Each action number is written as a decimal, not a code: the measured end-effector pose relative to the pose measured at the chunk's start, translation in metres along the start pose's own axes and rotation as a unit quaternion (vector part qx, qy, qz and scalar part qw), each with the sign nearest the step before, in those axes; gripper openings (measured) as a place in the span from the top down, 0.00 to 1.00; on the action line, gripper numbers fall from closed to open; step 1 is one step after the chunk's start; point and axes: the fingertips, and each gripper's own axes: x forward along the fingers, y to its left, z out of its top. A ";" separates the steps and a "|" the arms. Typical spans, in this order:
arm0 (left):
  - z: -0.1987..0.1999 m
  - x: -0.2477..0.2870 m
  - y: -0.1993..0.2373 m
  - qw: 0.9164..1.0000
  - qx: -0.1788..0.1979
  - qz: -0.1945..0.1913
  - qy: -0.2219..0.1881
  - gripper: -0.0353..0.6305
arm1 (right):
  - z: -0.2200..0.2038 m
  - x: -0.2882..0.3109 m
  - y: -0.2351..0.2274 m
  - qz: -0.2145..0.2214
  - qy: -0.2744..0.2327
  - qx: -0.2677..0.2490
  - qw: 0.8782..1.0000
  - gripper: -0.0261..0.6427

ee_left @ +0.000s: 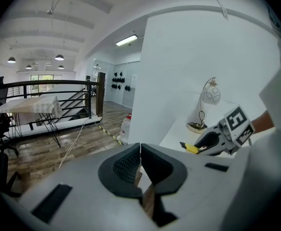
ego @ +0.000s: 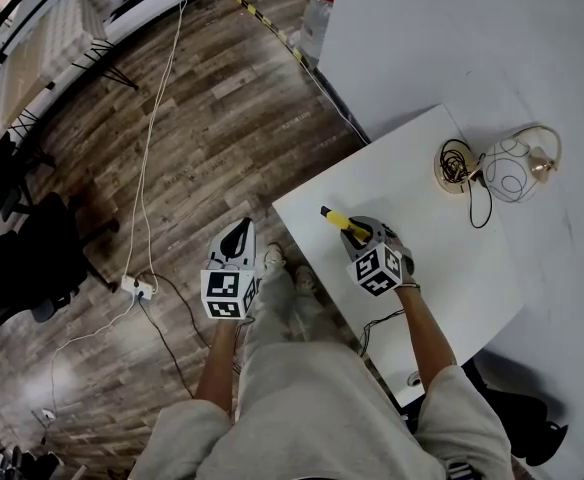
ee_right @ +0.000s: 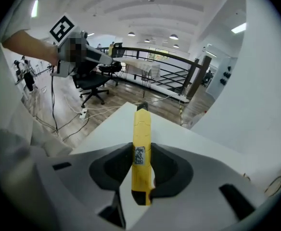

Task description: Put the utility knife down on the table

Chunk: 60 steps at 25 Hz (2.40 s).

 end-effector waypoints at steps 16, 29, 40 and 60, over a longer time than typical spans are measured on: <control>-0.005 -0.006 0.001 1.000 -0.004 0.002 0.001 0.93 | -0.028 0.040 -0.008 0.070 0.096 -0.130 0.984 0.79; -0.006 -0.007 0.002 1.000 -0.006 0.005 0.001 0.93 | -0.030 0.045 -0.008 0.104 0.108 -0.140 0.979 0.79; -0.008 -0.011 0.001 1.000 -0.005 0.008 0.001 0.93 | -0.026 0.038 -0.013 0.084 0.087 -0.131 0.984 0.67; -0.003 -0.013 -0.021 1.000 0.004 0.002 -0.004 0.93 | -0.018 -0.015 -0.012 -0.005 -0.002 0.015 1.000 0.96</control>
